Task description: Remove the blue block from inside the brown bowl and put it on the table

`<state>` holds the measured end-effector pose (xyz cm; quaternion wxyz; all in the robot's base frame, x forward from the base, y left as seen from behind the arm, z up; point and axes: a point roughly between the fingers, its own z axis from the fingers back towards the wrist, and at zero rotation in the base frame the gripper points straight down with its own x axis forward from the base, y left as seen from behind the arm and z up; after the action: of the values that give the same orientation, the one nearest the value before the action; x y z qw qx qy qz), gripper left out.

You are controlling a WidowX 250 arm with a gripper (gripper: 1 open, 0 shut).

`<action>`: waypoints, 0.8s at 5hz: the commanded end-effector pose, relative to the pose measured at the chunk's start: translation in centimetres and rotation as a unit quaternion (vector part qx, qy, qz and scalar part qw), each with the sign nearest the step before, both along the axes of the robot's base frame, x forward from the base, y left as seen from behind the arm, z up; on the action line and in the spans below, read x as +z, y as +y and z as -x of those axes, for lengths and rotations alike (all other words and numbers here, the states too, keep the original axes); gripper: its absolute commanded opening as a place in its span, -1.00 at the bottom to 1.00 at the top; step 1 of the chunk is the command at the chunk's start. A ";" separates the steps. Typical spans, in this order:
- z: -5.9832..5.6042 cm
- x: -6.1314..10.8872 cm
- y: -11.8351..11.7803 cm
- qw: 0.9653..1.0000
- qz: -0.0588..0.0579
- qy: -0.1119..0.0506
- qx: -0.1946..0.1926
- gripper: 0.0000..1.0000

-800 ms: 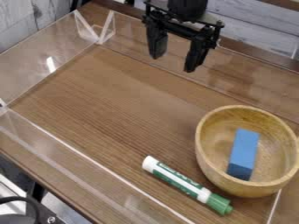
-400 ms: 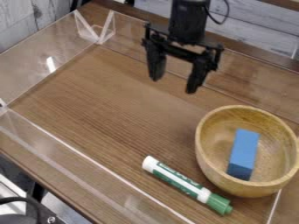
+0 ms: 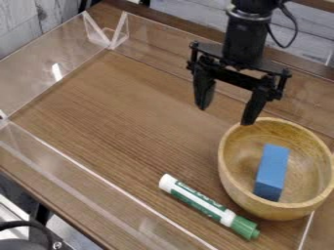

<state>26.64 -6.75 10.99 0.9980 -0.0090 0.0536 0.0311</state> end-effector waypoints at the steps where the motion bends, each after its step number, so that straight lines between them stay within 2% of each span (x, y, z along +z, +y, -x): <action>1: -0.2 1.4 -1.3 0.999 0.011 -0.036 0.000 1.00; 3: 0.1 0.6 -4.5 0.998 0.026 -0.063 -0.001 1.00; 4: 0.1 0.2 -5.1 0.997 0.029 -0.066 -0.001 1.00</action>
<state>26.11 -11.54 9.73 0.9990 -0.0293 0.0131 0.0314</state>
